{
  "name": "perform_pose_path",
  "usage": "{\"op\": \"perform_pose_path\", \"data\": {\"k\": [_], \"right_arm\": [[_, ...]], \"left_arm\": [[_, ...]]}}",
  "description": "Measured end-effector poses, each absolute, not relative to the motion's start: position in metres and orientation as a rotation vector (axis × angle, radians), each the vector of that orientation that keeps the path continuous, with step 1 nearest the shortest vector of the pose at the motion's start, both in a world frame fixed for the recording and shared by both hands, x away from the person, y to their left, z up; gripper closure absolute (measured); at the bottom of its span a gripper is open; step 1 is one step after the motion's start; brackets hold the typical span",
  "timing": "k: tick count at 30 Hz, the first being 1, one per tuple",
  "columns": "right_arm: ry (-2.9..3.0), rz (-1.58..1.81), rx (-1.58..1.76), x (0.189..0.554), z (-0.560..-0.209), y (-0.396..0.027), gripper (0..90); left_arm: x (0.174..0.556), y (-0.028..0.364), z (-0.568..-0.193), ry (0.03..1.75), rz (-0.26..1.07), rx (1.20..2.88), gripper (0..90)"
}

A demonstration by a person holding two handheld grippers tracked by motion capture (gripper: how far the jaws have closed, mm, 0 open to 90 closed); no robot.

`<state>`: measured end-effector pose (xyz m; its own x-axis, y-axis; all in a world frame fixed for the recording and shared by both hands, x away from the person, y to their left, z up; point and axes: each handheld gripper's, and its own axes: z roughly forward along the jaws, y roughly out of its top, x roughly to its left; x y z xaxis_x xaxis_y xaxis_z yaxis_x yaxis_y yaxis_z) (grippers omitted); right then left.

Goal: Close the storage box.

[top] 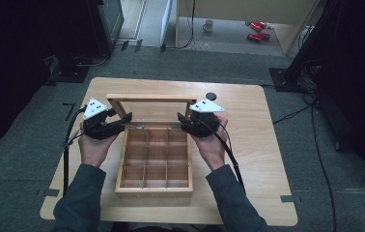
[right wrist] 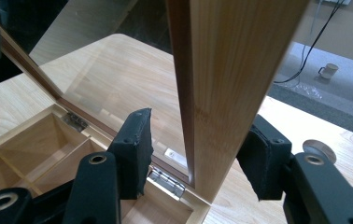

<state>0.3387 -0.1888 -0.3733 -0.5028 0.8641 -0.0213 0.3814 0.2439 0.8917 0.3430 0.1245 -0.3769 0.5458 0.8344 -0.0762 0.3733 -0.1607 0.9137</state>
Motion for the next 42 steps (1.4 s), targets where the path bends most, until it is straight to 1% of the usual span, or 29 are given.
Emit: {"op": "perform_pose_path", "data": {"k": [4, 18, 29, 32, 42], "right_arm": [[1.997, 1.214, 1.131, 0.335, -0.371, -0.189, 47.9], [1.987, 1.229, 1.083, 0.309, -0.356, -0.199, 48.5], [1.977, 1.234, 1.076, 0.299, -0.359, -0.201, 48.4], [1.974, 1.226, 1.057, 0.294, -0.357, -0.2, 48.9], [1.982, 1.227, 1.054, 0.289, -0.359, -0.201, 48.3]], "left_arm": [[0.338, 0.128, -0.372, 1.01, 0.564, 1.74, 45.4], [0.325, 0.129, -0.373, 0.986, 0.542, 1.761, 44.3], [0.319, 0.129, -0.376, 0.983, 0.541, 1.777, 43.3], [0.318, 0.13, -0.377, 0.999, 0.524, 1.766, 43.1], [0.305, 0.134, -0.377, 0.991, 0.527, 1.745, 44.0]]}}
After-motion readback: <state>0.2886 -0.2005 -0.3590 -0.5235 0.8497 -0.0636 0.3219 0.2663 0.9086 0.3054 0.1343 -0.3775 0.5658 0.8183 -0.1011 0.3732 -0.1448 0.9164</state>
